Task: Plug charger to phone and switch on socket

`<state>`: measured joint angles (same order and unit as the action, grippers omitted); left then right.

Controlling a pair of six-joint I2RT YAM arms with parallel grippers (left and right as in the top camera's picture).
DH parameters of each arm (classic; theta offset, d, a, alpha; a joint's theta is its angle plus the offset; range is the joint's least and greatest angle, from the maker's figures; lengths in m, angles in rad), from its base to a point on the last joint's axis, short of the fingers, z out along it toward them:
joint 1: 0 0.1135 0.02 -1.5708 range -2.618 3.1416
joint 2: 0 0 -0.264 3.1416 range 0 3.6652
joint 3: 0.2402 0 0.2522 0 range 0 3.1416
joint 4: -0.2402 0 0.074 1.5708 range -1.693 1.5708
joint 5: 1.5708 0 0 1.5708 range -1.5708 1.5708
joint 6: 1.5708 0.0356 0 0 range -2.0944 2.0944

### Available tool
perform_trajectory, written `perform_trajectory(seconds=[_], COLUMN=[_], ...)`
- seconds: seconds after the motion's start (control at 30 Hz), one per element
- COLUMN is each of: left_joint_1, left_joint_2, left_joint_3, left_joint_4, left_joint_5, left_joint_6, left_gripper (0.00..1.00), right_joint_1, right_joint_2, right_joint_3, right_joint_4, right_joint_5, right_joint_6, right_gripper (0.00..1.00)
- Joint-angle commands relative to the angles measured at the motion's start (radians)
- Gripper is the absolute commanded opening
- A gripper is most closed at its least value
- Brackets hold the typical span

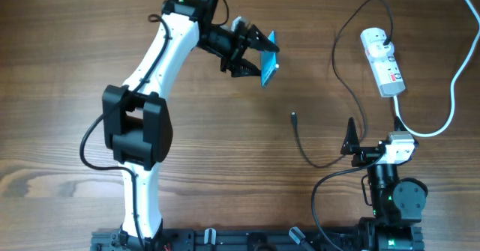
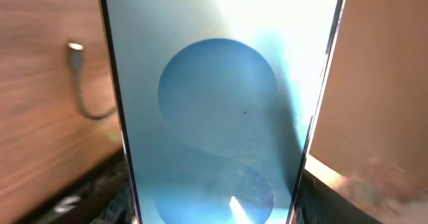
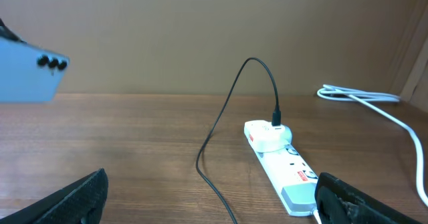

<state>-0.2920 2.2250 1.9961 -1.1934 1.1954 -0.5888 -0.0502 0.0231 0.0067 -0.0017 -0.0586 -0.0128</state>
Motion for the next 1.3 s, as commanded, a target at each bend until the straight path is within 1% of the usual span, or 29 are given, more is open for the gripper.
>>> perform_trajectory(seconds=[0.0, 0.07, 0.37, 0.5, 0.97, 1.07, 1.2, 1.27], left_joint_1=[0.039, 0.061, 0.121, 0.141, 0.156, 0.156, 0.156, 0.156], left_joint_2=[-0.044, -0.044, -0.044, -0.044, -0.044, -0.044, -0.044, -0.044], left_joint_3=[0.001, 0.001, 0.001, 0.001, 0.001, 0.001, 0.001, 0.001], left_joint_4=[0.0, 0.0, 0.0, 0.0, 0.007, 0.007, 0.007, 0.007], left_joint_5=[0.174, 0.174, 0.172, 0.149, 0.152, 0.209, 0.211, 0.237], left_joint_6=[-0.028, -0.056, -0.056, -0.056, -0.056, -0.056, -0.056, -0.056], left_gripper=[0.64, 0.64, 0.63, 0.62, 0.62, 0.63, 0.63, 0.63], right_joint_1=[0.005, 0.005, 0.005, 0.005, 0.005, 0.005, 0.005, 0.005], right_joint_2=[-0.002, -0.003, -0.002, -0.002, -0.002, -0.003, -0.002, -0.003], right_joint_3=[-0.002, -0.002, -0.002, -0.002, -0.002, -0.002, -0.002, -0.002], right_joint_4=[0.003, 0.003, 0.003, 0.003, 0.003, 0.003, 0.003, 0.003], right_joint_5=[0.006, 0.006, 0.006, 0.006, 0.006, 0.006, 0.006, 0.006], right_joint_6=[-0.011, -0.011, -0.011, -0.011, -0.011, -0.011, -0.011, -0.011], right_gripper=[1.0, 1.0, 1.0, 1.0, 1.0, 1.0, 0.99, 1.0])
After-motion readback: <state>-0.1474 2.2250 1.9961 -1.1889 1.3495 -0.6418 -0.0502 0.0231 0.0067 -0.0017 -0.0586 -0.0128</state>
